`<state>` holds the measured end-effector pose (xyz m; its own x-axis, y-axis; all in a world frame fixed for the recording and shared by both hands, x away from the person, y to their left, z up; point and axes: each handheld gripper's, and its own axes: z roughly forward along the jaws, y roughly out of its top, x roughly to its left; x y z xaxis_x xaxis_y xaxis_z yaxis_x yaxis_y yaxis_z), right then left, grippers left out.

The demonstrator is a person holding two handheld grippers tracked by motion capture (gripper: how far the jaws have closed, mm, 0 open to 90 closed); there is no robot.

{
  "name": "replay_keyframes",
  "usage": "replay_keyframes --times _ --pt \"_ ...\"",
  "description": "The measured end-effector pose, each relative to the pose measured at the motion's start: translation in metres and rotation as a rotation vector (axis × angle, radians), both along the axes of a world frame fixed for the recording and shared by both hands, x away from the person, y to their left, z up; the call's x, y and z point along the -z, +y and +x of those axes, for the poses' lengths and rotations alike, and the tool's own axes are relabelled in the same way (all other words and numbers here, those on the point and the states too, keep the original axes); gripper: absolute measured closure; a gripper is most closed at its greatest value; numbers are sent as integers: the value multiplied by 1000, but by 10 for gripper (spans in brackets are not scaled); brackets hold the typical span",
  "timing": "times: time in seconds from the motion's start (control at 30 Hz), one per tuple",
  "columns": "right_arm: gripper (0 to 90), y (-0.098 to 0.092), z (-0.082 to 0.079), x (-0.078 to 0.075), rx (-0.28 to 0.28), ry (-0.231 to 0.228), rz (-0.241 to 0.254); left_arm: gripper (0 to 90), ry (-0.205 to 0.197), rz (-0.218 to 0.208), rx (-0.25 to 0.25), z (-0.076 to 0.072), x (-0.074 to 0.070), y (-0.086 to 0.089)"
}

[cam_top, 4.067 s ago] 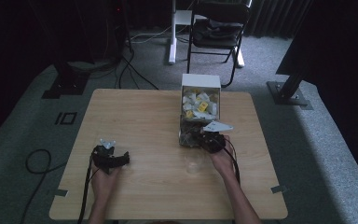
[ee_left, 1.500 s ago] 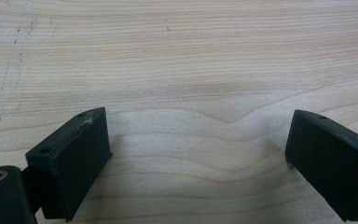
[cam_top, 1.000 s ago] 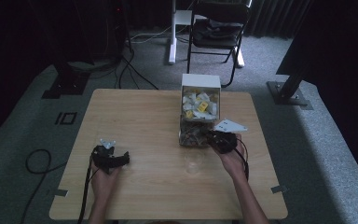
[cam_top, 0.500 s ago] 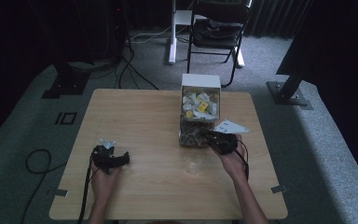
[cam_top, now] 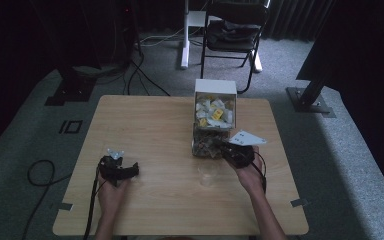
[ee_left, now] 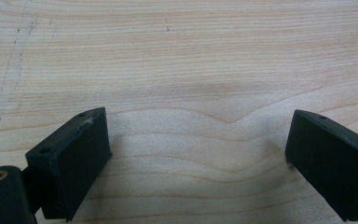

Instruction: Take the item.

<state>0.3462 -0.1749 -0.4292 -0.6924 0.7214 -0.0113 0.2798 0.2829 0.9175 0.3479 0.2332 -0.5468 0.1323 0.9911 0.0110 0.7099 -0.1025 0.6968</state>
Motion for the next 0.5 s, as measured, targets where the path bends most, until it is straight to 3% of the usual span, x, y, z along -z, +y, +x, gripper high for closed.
replay_keyframes --times 0.5 --pt "885 5 -8 1 -16 -9 4 70 0 0 0 0 0 0"
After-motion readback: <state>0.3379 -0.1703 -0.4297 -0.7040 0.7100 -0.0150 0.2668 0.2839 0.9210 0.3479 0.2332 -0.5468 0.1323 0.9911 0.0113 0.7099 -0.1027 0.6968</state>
